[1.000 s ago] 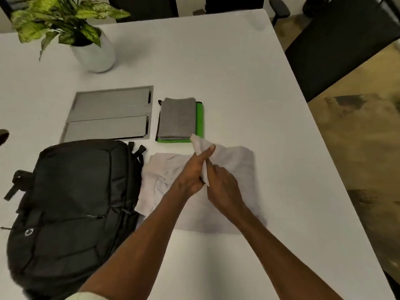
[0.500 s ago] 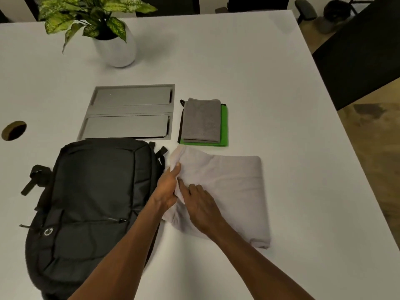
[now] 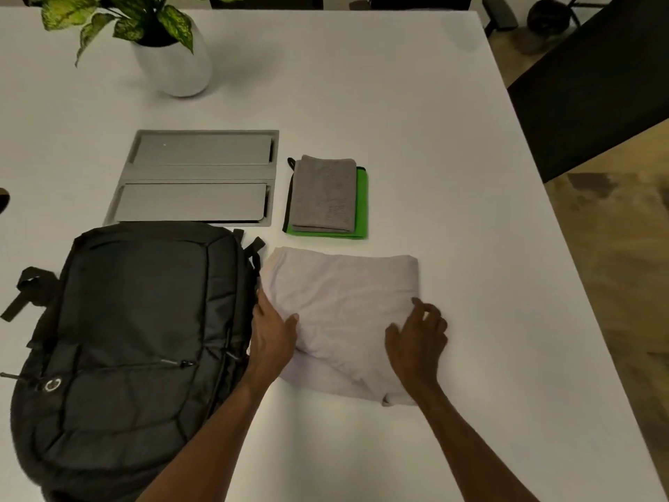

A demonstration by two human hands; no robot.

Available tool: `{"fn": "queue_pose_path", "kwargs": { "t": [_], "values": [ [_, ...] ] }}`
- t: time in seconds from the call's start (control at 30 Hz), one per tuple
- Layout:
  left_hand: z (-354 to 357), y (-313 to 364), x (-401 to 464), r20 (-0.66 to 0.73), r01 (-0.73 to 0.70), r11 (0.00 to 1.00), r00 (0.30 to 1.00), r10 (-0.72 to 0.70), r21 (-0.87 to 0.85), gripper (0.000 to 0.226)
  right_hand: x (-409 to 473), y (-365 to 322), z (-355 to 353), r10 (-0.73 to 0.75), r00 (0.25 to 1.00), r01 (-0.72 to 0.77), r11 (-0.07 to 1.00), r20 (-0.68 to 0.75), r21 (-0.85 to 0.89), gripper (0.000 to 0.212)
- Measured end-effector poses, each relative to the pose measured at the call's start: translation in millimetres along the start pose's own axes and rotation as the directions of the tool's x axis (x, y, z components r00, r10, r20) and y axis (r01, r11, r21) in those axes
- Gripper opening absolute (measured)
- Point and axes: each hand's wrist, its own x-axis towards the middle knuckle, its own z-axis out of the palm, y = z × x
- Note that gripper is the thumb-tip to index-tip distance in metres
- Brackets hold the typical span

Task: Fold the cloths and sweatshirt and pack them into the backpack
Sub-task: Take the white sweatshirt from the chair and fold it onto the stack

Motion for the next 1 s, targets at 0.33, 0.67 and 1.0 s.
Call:
{"fn": "queue_pose_path", "kwargs": {
  "t": [0.33, 0.67, 1.0],
  "values": [
    [-2, 1, 3, 0.014, -0.005, 0.998, 1.0, 0.004, 0.066, 0.092, 17, 63, -16, 0.17, 0.798, -0.502, 0.719, 0.578, 0.48, 0.071],
    [58, 35, -69, -0.036, -0.372, 0.892, 0.918, 0.394, 0.257, 0.083, 52, 146, -60, 0.087, 0.92, -0.201, 0.941, 0.381, 0.272, 0.077],
    [95, 29, -39, 0.3, -0.535, 0.659, 0.844, 0.444, 0.529, 0.103, -12, 136, -14, -0.532, 0.782, 0.612, 0.754, 0.325, -0.237, 0.085]
  ]
}}
